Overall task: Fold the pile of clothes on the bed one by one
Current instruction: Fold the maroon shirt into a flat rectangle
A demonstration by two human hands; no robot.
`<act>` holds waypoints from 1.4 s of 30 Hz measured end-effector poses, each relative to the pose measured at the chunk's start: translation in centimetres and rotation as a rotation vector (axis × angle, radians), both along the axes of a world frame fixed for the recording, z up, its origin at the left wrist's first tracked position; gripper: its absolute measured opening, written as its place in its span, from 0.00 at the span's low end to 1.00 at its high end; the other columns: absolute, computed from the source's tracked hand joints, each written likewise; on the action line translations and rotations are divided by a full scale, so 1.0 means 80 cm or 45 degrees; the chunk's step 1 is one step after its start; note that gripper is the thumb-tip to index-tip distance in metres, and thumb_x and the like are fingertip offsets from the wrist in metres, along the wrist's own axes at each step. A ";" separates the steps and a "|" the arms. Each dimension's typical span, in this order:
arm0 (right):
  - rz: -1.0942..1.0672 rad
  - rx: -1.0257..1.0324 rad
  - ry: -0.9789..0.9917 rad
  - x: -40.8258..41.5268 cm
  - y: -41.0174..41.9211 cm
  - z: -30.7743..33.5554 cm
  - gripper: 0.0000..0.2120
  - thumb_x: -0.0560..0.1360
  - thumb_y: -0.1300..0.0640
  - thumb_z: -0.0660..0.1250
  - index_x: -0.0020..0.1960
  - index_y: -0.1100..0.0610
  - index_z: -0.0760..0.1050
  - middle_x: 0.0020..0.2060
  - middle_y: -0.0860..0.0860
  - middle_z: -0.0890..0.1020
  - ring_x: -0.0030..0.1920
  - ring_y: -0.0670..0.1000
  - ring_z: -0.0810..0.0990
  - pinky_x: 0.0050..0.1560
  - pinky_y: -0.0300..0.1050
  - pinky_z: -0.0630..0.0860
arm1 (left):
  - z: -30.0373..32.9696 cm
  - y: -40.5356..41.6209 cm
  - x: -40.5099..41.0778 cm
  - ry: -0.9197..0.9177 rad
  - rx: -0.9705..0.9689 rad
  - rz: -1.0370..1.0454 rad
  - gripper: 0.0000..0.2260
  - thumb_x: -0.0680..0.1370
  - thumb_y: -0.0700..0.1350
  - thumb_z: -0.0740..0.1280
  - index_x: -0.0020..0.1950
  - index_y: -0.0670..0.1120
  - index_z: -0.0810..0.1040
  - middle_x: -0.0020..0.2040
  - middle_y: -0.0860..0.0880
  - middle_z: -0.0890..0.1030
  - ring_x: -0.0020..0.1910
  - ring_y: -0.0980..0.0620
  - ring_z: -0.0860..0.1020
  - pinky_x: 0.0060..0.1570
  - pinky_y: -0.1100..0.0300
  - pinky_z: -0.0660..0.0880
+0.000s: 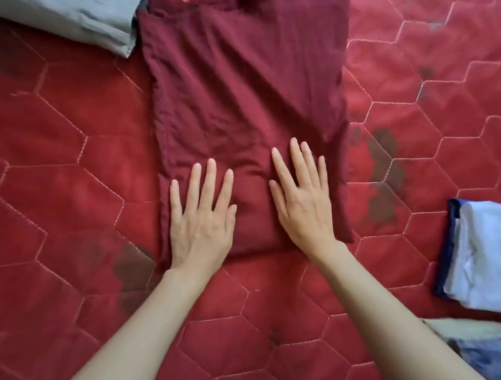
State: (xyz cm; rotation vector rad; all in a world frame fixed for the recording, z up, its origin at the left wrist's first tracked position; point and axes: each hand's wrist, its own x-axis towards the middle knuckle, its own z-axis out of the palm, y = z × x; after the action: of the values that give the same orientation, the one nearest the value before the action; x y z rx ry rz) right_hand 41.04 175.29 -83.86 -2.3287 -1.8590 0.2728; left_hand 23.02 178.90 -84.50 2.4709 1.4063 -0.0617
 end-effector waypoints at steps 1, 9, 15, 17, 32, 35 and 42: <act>-0.011 -0.029 -0.034 0.005 -0.028 -0.005 0.22 0.82 0.51 0.55 0.76 0.53 0.63 0.75 0.58 0.62 0.77 0.57 0.57 0.76 0.58 0.53 | -0.003 -0.011 -0.010 0.018 -0.001 -0.016 0.24 0.81 0.51 0.52 0.78 0.48 0.59 0.78 0.43 0.57 0.77 0.43 0.55 0.74 0.40 0.49; -0.235 -0.020 0.099 0.013 -0.131 0.002 0.25 0.82 0.52 0.58 0.76 0.57 0.61 0.76 0.60 0.60 0.76 0.58 0.57 0.76 0.53 0.54 | 0.016 -0.055 -0.051 -0.054 -0.080 0.062 0.23 0.82 0.49 0.54 0.77 0.46 0.60 0.78 0.42 0.55 0.77 0.42 0.54 0.73 0.41 0.53; -0.874 0.060 0.485 0.024 -0.093 0.032 0.22 0.78 0.52 0.66 0.68 0.62 0.70 0.60 0.58 0.75 0.61 0.58 0.72 0.62 0.46 0.65 | 0.040 -0.043 -0.059 -0.511 -0.225 0.884 0.20 0.77 0.47 0.69 0.66 0.42 0.73 0.62 0.42 0.75 0.59 0.42 0.75 0.59 0.56 0.68; -0.949 -0.001 0.584 0.029 -0.088 0.036 0.19 0.78 0.51 0.66 0.64 0.61 0.73 0.57 0.56 0.78 0.58 0.57 0.75 0.59 0.47 0.67 | 0.040 -0.031 -0.062 -0.594 -0.369 1.136 0.18 0.74 0.49 0.72 0.61 0.45 0.75 0.55 0.45 0.80 0.54 0.45 0.78 0.56 0.58 0.70; -0.929 -0.176 0.583 0.010 -0.220 0.063 0.12 0.76 0.55 0.69 0.56 0.61 0.78 0.52 0.56 0.80 0.55 0.58 0.76 0.55 0.48 0.68 | 0.067 -0.139 -0.105 -0.315 -0.498 1.183 0.08 0.72 0.47 0.74 0.46 0.45 0.79 0.49 0.43 0.80 0.49 0.41 0.76 0.48 0.52 0.69; -0.782 0.025 0.319 -0.013 -0.228 0.070 0.18 0.75 0.60 0.69 0.63 0.65 0.74 0.60 0.60 0.76 0.63 0.61 0.73 0.66 0.51 0.67 | 0.082 -0.160 -0.091 -0.197 -0.123 0.933 0.16 0.73 0.43 0.70 0.59 0.40 0.75 0.61 0.40 0.73 0.60 0.38 0.71 0.61 0.46 0.66; 0.036 0.088 0.151 -0.089 -0.138 0.031 0.22 0.79 0.57 0.57 0.73 0.57 0.68 0.73 0.58 0.67 0.75 0.57 0.63 0.73 0.58 0.59 | 0.046 -0.137 0.003 -0.135 0.015 0.067 0.21 0.80 0.40 0.60 0.73 0.41 0.67 0.75 0.41 0.64 0.76 0.42 0.59 0.74 0.43 0.55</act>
State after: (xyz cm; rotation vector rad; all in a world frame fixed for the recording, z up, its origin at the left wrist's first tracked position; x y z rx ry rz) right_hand 33.93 164.26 -81.39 -2.1922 -1.8170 0.3367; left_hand 23.26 167.93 -80.82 2.4069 1.4292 0.0875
